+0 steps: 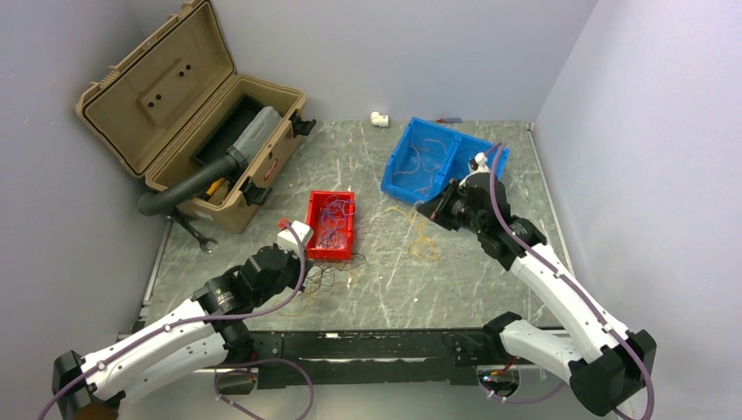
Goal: Untangle the cables
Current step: Untie the cable, then pick up the cable at the center of the board.
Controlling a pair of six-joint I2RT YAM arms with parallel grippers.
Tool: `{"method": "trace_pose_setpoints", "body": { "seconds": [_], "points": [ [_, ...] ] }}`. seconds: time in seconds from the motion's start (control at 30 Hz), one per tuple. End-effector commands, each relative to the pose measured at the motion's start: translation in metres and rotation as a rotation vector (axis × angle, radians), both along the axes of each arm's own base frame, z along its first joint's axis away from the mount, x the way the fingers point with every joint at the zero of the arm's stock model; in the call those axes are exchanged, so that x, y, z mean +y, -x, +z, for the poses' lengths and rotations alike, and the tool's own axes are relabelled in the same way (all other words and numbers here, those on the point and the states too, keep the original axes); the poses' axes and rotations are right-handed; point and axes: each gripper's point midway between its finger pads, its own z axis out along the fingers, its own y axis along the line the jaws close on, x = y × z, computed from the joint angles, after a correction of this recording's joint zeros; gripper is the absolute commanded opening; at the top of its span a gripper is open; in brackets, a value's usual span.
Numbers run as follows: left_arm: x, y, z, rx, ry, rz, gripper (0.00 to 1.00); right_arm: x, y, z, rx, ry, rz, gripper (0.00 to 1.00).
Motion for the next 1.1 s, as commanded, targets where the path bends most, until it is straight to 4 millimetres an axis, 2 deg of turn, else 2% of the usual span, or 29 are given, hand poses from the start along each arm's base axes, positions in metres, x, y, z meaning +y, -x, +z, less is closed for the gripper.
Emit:
{"method": "trace_pose_setpoints", "body": {
  "seconds": [0.0,0.07,0.17,0.23,0.37,0.4,0.43,0.47,0.5,0.53,0.73,0.87,1.07],
  "points": [
    [-0.006,-0.006,0.018,-0.041,0.037,-0.005,0.00,-0.019,0.016,-0.048,0.081,0.050,-0.044,0.00],
    [-0.006,-0.006,0.017,-0.043,0.037,-0.007,0.00,-0.028,0.026,-0.070,0.120,0.080,-0.059,0.00],
    [-0.005,-0.005,0.017,-0.045,0.036,-0.008,0.00,-0.042,0.040,-0.099,0.156,0.127,-0.084,0.12],
    [-0.007,-0.005,0.016,-0.046,0.035,-0.013,0.00,-0.050,0.041,-0.112,0.161,0.156,-0.112,0.19],
    [-0.010,-0.006,0.016,-0.041,0.036,-0.022,0.00,-0.057,0.040,-0.130,0.188,0.232,-0.113,0.25],
    [-0.011,-0.006,0.017,-0.040,0.038,-0.024,0.00,-0.057,0.040,-0.133,0.198,0.251,-0.102,0.31],
    [-0.012,-0.006,0.017,-0.036,0.039,-0.028,0.00,-0.056,0.040,-0.136,0.210,0.266,-0.081,0.49],
    [-0.013,-0.006,0.017,-0.034,0.042,-0.033,0.00,-0.055,0.040,-0.139,0.219,0.280,-0.064,0.75],
    [-0.014,-0.005,0.017,-0.032,0.044,-0.040,0.00,-0.055,0.040,-0.141,0.233,0.292,-0.055,0.95],
    [-0.015,-0.004,0.016,-0.031,0.048,-0.047,0.00,-0.055,0.042,-0.144,0.248,0.309,-0.046,0.99],
    [-0.016,-0.003,0.016,-0.032,0.060,-0.050,0.00,-0.055,0.040,-0.146,0.216,0.360,0.015,1.00],
    [-0.019,-0.001,0.015,-0.026,0.063,-0.070,0.00,-0.051,0.027,-0.150,0.174,0.384,0.040,1.00],
    [-0.020,0.001,0.014,-0.019,0.062,-0.082,0.00,-0.033,0.012,-0.152,0.144,0.335,0.081,1.00]
  ]
}}
